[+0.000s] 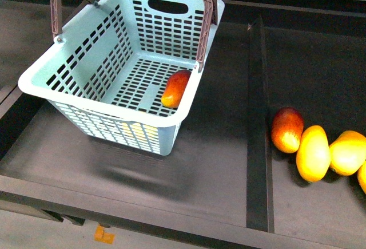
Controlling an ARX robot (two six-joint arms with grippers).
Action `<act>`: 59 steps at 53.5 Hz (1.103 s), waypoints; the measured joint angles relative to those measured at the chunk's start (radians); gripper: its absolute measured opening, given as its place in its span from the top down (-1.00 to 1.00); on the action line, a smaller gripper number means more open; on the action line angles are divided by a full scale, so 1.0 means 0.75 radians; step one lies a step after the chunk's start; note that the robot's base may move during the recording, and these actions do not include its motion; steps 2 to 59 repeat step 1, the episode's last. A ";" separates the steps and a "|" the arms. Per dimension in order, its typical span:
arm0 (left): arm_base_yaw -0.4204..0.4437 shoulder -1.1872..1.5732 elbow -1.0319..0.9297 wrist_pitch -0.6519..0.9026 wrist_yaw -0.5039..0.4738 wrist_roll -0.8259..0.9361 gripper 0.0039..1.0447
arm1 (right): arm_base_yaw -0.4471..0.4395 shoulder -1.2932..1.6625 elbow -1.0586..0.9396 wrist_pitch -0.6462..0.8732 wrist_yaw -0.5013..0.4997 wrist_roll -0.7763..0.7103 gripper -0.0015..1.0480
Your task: Pick lemon and mango into basket
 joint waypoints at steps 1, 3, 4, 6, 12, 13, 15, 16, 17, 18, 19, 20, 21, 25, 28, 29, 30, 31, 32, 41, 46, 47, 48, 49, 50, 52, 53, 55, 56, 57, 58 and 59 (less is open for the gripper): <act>0.000 0.000 0.000 0.000 0.000 0.001 -0.87 | 0.000 0.000 0.000 0.000 0.000 0.000 -0.83; 0.000 0.000 0.000 0.000 0.000 0.001 -0.87 | 0.000 0.000 0.000 0.000 0.000 0.000 -0.83; 0.000 0.000 0.000 0.000 0.000 0.001 -0.87 | 0.000 0.000 0.000 0.000 0.000 0.000 -0.83; 0.000 0.000 0.000 0.000 0.000 0.001 -0.87 | 0.000 0.000 0.000 0.000 0.000 0.000 -0.83; 0.000 0.000 0.000 0.000 0.000 0.001 -0.87 | 0.000 0.000 0.000 0.000 0.000 0.000 -0.83; 0.000 0.000 0.000 0.000 0.000 0.001 -0.87 | 0.000 0.000 0.000 0.000 0.000 0.000 -0.83; 0.000 0.000 0.000 0.000 0.000 0.001 -0.87 | 0.000 0.000 0.000 0.000 0.000 0.000 -0.83; 0.000 0.000 0.000 0.000 0.000 0.001 -0.87 | 0.000 0.000 0.000 0.000 0.000 0.000 -0.83; 0.000 0.000 0.000 0.000 0.000 0.001 -0.87 | 0.000 0.000 0.000 0.000 0.000 0.000 -0.83; 0.000 0.000 0.000 0.000 0.000 0.001 -0.87 | 0.000 0.000 0.000 0.000 0.000 0.000 -0.83; 0.000 0.000 0.000 0.000 0.000 0.001 -0.87 | 0.000 0.000 0.000 0.000 0.000 0.000 -0.83; 0.000 0.000 0.000 0.000 0.000 0.001 -0.87 | 0.000 0.000 0.000 0.000 0.000 0.000 -0.83; 0.000 0.000 0.000 0.000 0.000 0.001 -0.87 | 0.000 0.000 0.000 0.000 0.000 0.000 -0.83; 0.000 0.000 0.000 0.000 0.000 0.001 -0.87 | 0.000 0.000 0.000 0.000 0.000 0.000 -0.83; 0.000 0.000 0.000 0.000 0.000 0.001 -0.87 | 0.000 0.000 0.000 0.000 0.000 0.000 -0.83; 0.000 0.000 0.000 0.000 0.000 0.001 -0.87 | 0.000 0.000 0.000 0.000 0.000 0.000 -0.83; 0.000 0.000 0.000 0.000 0.000 0.001 -0.87 | 0.000 0.000 0.000 0.000 0.000 0.000 -0.83; 0.000 0.000 0.000 0.000 0.000 0.001 -0.87 | 0.000 0.000 0.000 0.000 0.000 0.000 -0.83; 0.000 0.000 0.000 0.000 0.000 0.001 -0.87 | 0.000 0.000 0.000 0.000 0.000 0.000 -0.83; 0.000 0.000 0.000 0.000 0.000 0.001 -0.87 | 0.000 0.000 0.000 0.000 0.000 0.000 -0.83; 0.000 0.000 0.000 0.000 0.000 0.001 -0.87 | 0.000 0.000 0.000 0.000 0.000 0.000 -0.83; 0.000 0.000 0.000 0.000 0.000 0.001 -0.87 | 0.000 0.000 0.000 0.000 0.000 0.000 -0.83; 0.000 0.000 0.000 0.000 0.000 0.001 -0.87 | 0.000 0.000 0.000 0.000 0.000 0.000 -0.83; 0.000 0.000 0.000 0.000 0.000 0.001 -0.87 | 0.000 0.000 0.000 0.000 0.000 0.000 -0.83; 0.000 0.000 0.000 0.000 0.000 0.001 -0.87 | 0.000 0.000 0.000 0.000 0.000 0.000 -0.83; 0.000 0.000 0.000 0.000 0.000 0.001 -0.87 | 0.000 0.000 0.000 0.000 0.000 0.000 -0.83; 0.000 0.000 0.000 0.000 0.000 0.001 -0.87 | 0.000 0.000 0.000 0.000 0.000 0.000 -0.83; 0.000 0.000 0.000 0.000 0.000 0.001 -0.87 | 0.000 0.000 0.000 0.000 0.000 0.000 -0.83; 0.000 0.000 0.000 0.000 0.000 0.001 -0.87 | 0.000 0.000 0.000 0.000 0.000 0.000 -0.83; 0.000 0.000 0.000 0.000 0.000 0.001 -0.87 | 0.000 0.000 0.000 0.000 0.000 0.000 -0.83; 0.000 0.000 0.000 0.000 0.000 0.001 -0.87 | 0.000 0.000 0.000 0.000 0.000 0.000 -0.83; 0.000 0.000 0.000 0.000 0.000 0.001 -0.87 | 0.000 0.000 0.000 0.000 0.000 0.000 -0.83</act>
